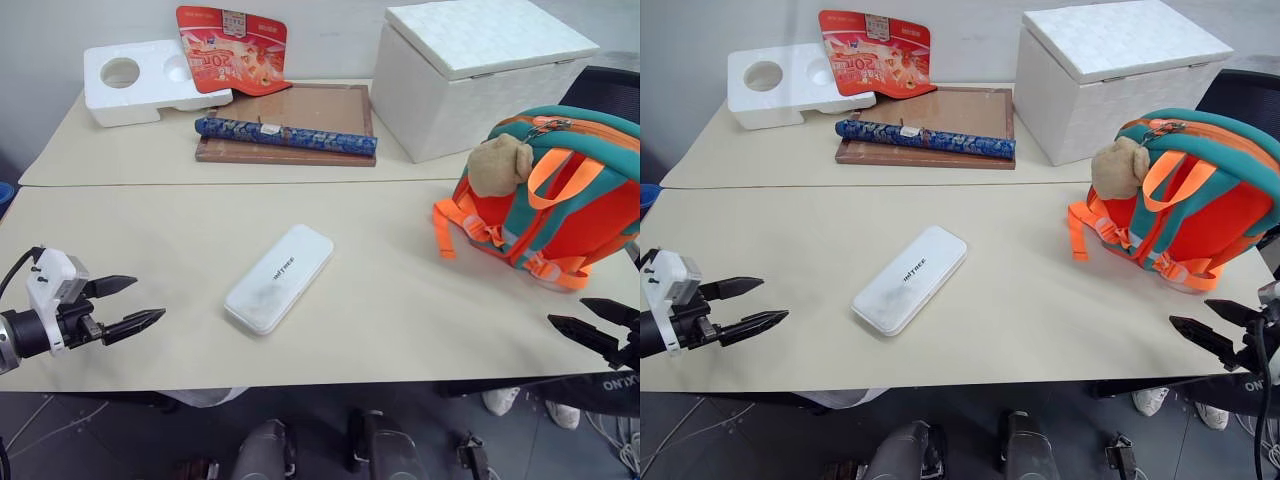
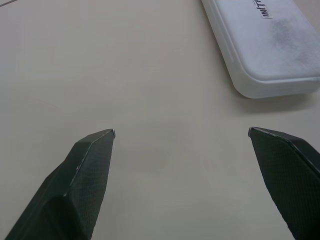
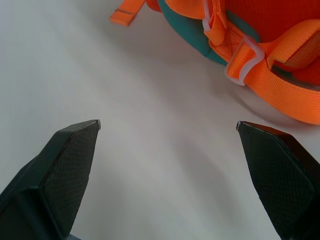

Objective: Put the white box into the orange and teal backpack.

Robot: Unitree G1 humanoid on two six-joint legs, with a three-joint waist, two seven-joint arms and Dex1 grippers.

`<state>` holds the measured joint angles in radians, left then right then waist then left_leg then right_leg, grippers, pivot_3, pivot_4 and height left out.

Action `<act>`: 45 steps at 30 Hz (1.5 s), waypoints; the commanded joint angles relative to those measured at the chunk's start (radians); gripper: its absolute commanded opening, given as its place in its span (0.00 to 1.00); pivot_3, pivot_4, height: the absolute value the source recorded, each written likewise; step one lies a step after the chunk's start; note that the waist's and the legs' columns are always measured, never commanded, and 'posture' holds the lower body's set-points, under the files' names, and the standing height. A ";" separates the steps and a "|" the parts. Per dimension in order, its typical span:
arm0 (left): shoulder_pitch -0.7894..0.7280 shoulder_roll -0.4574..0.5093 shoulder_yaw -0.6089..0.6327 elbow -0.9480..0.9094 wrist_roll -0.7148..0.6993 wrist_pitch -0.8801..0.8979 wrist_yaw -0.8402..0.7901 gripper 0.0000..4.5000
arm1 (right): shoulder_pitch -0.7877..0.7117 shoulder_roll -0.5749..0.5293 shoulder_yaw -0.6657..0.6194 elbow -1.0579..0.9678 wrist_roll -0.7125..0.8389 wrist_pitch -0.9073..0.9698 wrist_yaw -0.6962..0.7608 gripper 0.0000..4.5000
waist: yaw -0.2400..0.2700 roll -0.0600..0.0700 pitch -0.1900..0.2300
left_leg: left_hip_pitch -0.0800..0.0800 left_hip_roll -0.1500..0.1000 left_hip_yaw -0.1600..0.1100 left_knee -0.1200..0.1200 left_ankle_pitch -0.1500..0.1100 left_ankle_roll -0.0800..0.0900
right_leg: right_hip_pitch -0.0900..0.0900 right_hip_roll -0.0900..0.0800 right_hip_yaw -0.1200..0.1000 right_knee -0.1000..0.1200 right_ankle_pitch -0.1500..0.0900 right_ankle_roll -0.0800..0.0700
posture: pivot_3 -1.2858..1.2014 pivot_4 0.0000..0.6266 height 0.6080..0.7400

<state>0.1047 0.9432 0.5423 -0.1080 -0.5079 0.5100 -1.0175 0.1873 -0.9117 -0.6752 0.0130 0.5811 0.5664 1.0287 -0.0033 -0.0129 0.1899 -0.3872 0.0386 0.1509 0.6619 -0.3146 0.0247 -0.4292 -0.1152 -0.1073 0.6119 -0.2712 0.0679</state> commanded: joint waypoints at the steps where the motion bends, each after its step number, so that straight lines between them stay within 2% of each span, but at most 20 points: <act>1: 0.001 0.005 0.028 -0.017 -0.006 -0.016 -0.001 1.00 | -0.007 0.001 -0.012 0.002 0.004 -0.019 0.002 1.00 | 0.000 0.000 0.000 | 0.000 0.000 0.000 0.000 0.000 0.000 | 0.000 0.000 0.000 0.000 0.000 0.000 | 0.52 0.24 1.00; 6: -0.012 0.013 0.015 -0.012 0.001 -0.012 0.003 1.00 | 0.000 0.014 0.005 -0.060 0.022 0.017 -0.009 1.00 | 0.000 0.000 0.000 | 0.000 0.000 0.000 0.000 0.000 0.000 | 0.000 0.000 0.000 0.001 0.000 0.000 | 0.52 0.24 1.00; 11: 0.010 0.005 -0.017 -0.112 -0.037 0.014 -0.032 1.00 | -0.047 0.040 0.117 -0.238 0.085 0.077 -0.020 1.00 | -0.006 0.000 0.000 | 0.001 0.000 0.000 0.000 0.000 0.000 | 0.000 0.000 0.001 0.002 0.000 0.000 | 0.52 0.24 1.00; 14: 0.084 0.022 -0.092 -0.203 0.006 -0.026 -0.089 0.86 | -0.197 0.045 0.285 -0.299 0.073 0.089 -0.033 0.86 | -0.017 0.000 0.000 | 0.001 0.000 0.001 0.001 0.001 -0.001 | 0.000 0.000 0.002 0.003 0.000 0.000 | 0.52 0.24 1.00; 18: 0.064 0.024 -0.212 -0.208 0.068 -0.080 -0.099 0.58 | -0.450 0.092 0.527 -0.242 -0.031 0.066 -0.054 0.56 | -0.025 0.000 0.000 | 0.001 0.000 0.000 0.001 0.002 -0.002 | -0.002 -0.001 0.001 0.006 -0.001 -0.001 | 0.52 0.24 1.00; 21: -0.007 0.000 -0.304 -0.168 0.112 -0.117 -0.081 0.37 | -0.617 0.154 0.679 -0.126 -0.138 0.016 -0.056 0.32 | -0.023 0.000 0.000 | 0.000 0.000 0.000 0.001 0.004 -0.004 | -0.005 0.000 0.001 0.009 -0.002 -0.004 | 0.52 0.24 1.00; 25: -0.086 -0.023 -0.392 -0.129 0.148 -0.141 -0.076 0.09 | -0.846 0.293 0.833 0.149 -0.316 -0.109 -0.113 0.02 | -0.026 0.000 0.000 | -0.002 -0.001 0.001 0.003 0.007 0.002 | -0.007 0.000 0.001 0.011 -0.002 -0.004 | 0.52 0.24 1.00; 26: -0.098 -0.025 -0.402 -0.122 0.154 -0.143 -0.076 0.02 | -0.891 0.324 0.855 0.217 -0.351 -0.137 -0.130 0.00 | -0.027 0.000 0.000 | -0.003 -0.001 0.002 0.003 0.008 0.002 | -0.008 0.000 0.001 0.012 -0.002 -0.004 | 0.52 0.24 1.00; 27: -0.109 -0.026 -0.408 -0.116 0.156 -0.143 -0.076 0.01 | -0.938 0.356 0.876 0.291 -0.390 -0.169 -0.153 0.00 | -0.028 0.000 0.000 | -0.003 -0.001 0.003 0.004 0.008 0.002 | -0.008 0.000 0.001 0.013 -0.002 -0.004 | 0.52 0.24 1.00; 36: -0.146 -0.031 -0.413 -0.087 0.174 -0.121 -0.032 0.01 | -1.219 0.607 0.885 0.763 -0.517 -0.340 -0.278 0.00 | -0.050 0.000 0.000 | -0.004 0.000 0.010 0.004 0.010 0.002 | -0.014 0.001 0.001 0.018 -0.002 -0.003 | 0.52 0.24 1.00; 41: -0.167 -0.037 -0.411 -0.086 0.157 -0.103 -0.023 0.01 | -1.274 0.686 0.893 0.881 -0.548 -0.405 -0.264 0.00 | -0.054 0.000 0.000 | -0.005 0.000 0.010 0.004 0.010 0.002 | -0.014 0.002 0.003 0.019 -0.002 -0.003 | 0.52 0.24 1.00; 45: -0.176 -0.036 -0.409 -0.075 0.158 -0.105 -0.022 0.01 | -1.261 0.716 0.895 0.873 -0.551 -0.422 -0.195 0.00 | -0.055 0.000 0.000 | -0.005 0.000 0.010 0.004 0.010 0.002 | -0.014 0.002 0.004 0.020 -0.002 -0.003 | 0.52 0.24 1.00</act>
<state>-0.0661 0.9079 0.1164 -0.1816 -0.3419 0.4078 -1.0400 -1.0665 -0.1967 0.2299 0.9128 0.0241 0.1682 0.8008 -0.0581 -0.0131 0.1899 -0.3921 0.0388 0.1611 0.6657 -0.3049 0.0269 -0.4433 -0.1135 -0.1033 0.6315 -0.2727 0.0652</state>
